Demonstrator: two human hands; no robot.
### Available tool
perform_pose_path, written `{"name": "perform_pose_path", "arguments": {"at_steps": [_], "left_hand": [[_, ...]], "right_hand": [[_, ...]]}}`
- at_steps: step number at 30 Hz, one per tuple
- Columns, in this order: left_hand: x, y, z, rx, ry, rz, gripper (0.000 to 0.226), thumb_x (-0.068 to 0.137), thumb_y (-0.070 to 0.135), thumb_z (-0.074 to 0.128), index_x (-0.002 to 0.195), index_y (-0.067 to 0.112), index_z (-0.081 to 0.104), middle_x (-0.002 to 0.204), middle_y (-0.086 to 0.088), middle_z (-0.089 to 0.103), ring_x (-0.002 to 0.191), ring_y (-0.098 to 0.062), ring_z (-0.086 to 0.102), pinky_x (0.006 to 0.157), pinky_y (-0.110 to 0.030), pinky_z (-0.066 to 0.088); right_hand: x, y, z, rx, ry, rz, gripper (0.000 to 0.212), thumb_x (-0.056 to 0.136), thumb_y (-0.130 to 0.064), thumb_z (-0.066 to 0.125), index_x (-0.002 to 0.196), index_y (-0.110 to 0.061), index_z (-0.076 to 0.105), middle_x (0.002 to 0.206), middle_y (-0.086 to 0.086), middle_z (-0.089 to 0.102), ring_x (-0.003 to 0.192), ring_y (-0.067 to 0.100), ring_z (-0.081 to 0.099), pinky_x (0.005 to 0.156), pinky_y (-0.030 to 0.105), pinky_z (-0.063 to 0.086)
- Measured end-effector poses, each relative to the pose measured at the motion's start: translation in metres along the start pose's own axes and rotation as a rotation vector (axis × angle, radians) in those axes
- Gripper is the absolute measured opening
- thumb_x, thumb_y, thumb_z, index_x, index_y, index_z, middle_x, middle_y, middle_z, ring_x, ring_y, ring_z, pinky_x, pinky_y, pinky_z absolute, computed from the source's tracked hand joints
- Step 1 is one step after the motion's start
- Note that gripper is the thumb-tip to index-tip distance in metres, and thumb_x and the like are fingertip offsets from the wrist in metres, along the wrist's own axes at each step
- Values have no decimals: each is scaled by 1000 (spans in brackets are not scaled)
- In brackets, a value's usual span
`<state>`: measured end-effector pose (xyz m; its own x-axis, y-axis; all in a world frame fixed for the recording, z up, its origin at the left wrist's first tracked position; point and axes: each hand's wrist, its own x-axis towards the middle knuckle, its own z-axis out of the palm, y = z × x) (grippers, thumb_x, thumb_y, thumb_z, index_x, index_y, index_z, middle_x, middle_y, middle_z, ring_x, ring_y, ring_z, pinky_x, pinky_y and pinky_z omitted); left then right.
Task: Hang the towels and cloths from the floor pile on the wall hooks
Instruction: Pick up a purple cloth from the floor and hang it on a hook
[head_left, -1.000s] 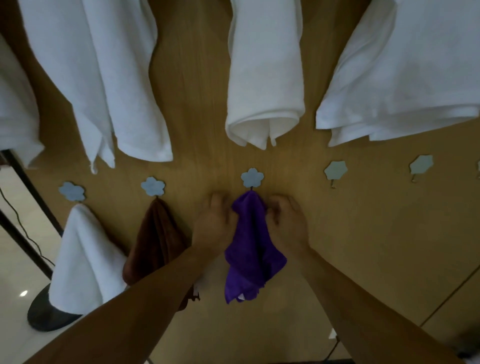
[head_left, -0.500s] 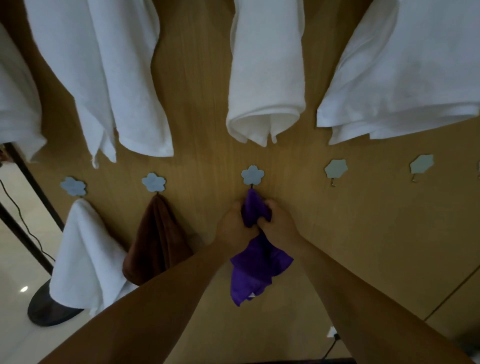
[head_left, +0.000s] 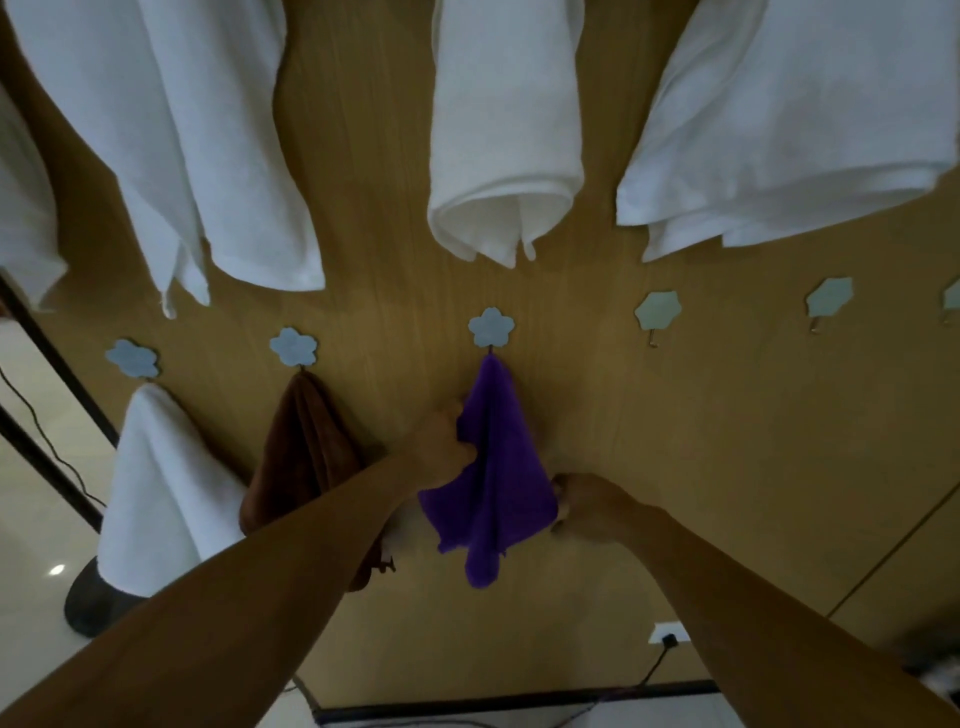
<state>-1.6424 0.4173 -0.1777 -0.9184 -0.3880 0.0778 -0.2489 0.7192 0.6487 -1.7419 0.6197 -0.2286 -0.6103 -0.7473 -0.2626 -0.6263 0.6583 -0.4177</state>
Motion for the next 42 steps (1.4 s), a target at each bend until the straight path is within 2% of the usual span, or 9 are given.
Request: {"name": "perform_pose_path", "arguments": {"at_steps": [4,8,13,16,23,30,32,36,42], "left_hand": [[1,8,-2,-143,112,58,61,79,21,69,134,15,44,116,4,57,99,-11,55,77,-20,42],[0,15,0,-166,149,97,47,83,17,67,127,11,50,108,-2,64,96,-18,62,78,-26,50],[-2,15,-3,23,66,84,39,88,2,51,126,7,49,114,-9,61,105,-24,57,82,-25,41],[-1,14,-11,71,-19,42,40,91,7,48,131,13,44,115,-5,57,104,-21,56,80,-27,43],[-24,-4,11,1,-49,72,43,81,11,67,119,-4,53,102,-11,62,99,-31,61,73,-24,44],[-52,-68,52,312,-458,-41,42,85,31,67,119,8,60,118,-12,64,109,-25,60,94,-34,47],[-68,-72,62,373,-515,-3,37,82,33,67,110,9,58,114,-14,63,106,-27,61,86,-29,48],[-105,-66,92,426,-646,169,72,85,38,65,142,5,34,144,-15,41,130,-27,42,99,-27,36],[-177,-11,143,375,-858,441,58,83,34,64,131,7,46,126,-10,57,104,-21,57,91,-32,48]], "right_hand": [[2,-30,-36,250,287,-233,66,67,-17,74,129,-15,51,119,-1,61,109,18,59,91,35,51],[9,-60,-41,348,418,-397,47,69,-13,67,115,-12,55,95,-10,62,85,1,58,75,21,50],[23,-63,-17,452,545,-175,16,87,-2,51,102,-9,52,84,0,56,75,15,54,68,29,42],[21,-62,-19,474,509,-121,20,90,-6,49,109,-12,53,80,-8,55,69,7,53,65,19,39],[-11,-56,-3,471,417,54,40,78,-10,64,117,-5,54,106,11,65,96,28,62,81,38,50],[-87,-31,49,438,404,398,66,84,-20,67,142,-12,39,141,9,46,126,24,49,99,26,39],[-114,-33,70,446,417,479,67,85,-22,66,144,-13,37,144,9,43,128,24,47,101,26,38],[-169,-50,116,486,439,622,60,86,-22,63,141,-11,42,140,6,45,132,24,43,111,36,32],[-296,-66,185,472,432,875,65,87,-25,63,146,-18,36,144,11,41,130,29,43,106,37,39]]}}
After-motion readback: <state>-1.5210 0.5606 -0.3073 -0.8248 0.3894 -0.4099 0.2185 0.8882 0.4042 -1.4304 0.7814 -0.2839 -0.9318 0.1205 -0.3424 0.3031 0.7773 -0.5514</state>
